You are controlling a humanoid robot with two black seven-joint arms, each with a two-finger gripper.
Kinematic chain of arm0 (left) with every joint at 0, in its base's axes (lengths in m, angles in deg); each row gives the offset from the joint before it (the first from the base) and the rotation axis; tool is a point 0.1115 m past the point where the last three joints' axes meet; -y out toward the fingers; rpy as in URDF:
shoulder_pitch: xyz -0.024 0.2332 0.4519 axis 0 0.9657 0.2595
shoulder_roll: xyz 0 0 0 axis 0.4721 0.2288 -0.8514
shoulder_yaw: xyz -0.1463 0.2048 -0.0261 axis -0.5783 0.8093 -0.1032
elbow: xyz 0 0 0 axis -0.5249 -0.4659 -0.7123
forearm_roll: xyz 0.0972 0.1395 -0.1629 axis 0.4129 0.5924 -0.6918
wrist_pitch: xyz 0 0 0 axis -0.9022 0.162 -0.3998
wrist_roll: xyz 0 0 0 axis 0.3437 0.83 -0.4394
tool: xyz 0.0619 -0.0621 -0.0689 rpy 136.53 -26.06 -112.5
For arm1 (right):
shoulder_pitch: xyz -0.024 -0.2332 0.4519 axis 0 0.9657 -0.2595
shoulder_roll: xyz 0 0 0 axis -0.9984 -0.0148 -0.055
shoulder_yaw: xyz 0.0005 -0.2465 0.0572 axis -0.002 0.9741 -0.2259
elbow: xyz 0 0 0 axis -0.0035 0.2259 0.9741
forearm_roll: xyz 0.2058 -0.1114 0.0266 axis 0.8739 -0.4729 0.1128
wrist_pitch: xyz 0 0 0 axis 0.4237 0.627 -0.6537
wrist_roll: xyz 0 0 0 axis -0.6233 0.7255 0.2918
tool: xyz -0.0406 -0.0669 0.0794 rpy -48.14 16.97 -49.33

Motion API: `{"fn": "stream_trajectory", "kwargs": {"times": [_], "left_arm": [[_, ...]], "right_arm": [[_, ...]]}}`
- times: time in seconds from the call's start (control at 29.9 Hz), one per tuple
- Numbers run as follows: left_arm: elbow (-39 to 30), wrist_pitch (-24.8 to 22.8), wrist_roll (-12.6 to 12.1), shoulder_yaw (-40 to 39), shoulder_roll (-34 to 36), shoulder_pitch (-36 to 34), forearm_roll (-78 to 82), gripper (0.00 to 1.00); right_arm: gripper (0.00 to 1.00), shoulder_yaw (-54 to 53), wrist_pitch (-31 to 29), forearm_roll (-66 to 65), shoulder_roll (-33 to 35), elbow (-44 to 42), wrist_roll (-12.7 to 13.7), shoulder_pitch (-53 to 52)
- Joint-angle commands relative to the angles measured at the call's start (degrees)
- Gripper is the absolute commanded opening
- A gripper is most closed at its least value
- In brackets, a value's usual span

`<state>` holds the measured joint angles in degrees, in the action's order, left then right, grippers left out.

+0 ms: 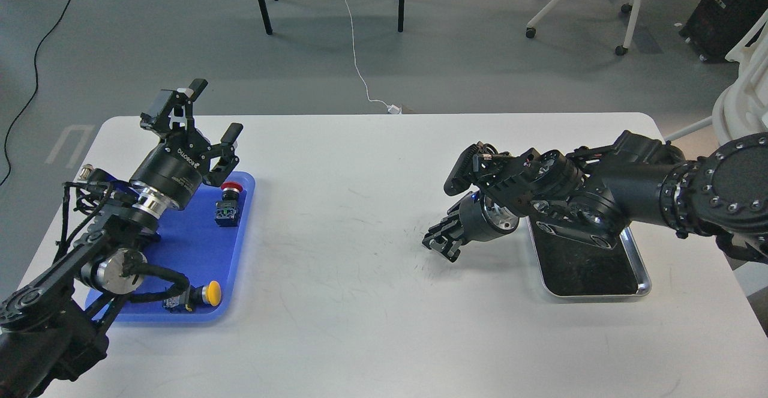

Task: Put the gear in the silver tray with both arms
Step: 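Carry the gear into the silver tray and open the right gripper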

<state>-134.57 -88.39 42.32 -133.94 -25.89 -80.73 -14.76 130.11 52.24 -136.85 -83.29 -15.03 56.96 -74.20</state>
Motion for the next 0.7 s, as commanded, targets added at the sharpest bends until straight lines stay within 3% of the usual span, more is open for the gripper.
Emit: {"fn": "stream_trajectory", "kwargs": {"times": [0.0, 0.17, 0.43, 0.67], "left_arm": [[-0.09, 0.03, -0.07, 0.09, 0.00, 0.00, 0.00, 0.99], [-0.27, -0.06, -0.16, 0.35, 0.00, -0.09, -0.09, 0.99], [-0.35, -0.67, -0.34, 0.97, -0.09, -0.17, -0.09, 0.99], [-0.35, -0.94, -0.34, 1.06, -0.18, -0.17, 0.00, 0.99]], "right_arm": [[0.16, -0.46, 0.18, 0.07, 3.17, 2.12, 0.01, -2.33], [0.16, -3.35, 0.44, 0.25, 11.87, 7.22, 0.01, -5.94], [0.16, -5.21, 0.36, -0.72, 31.46, 17.15, 0.01, -5.69], [0.17, -5.21, 0.70, -3.53, 38.69, 17.34, 0.01, 1.69]]}}
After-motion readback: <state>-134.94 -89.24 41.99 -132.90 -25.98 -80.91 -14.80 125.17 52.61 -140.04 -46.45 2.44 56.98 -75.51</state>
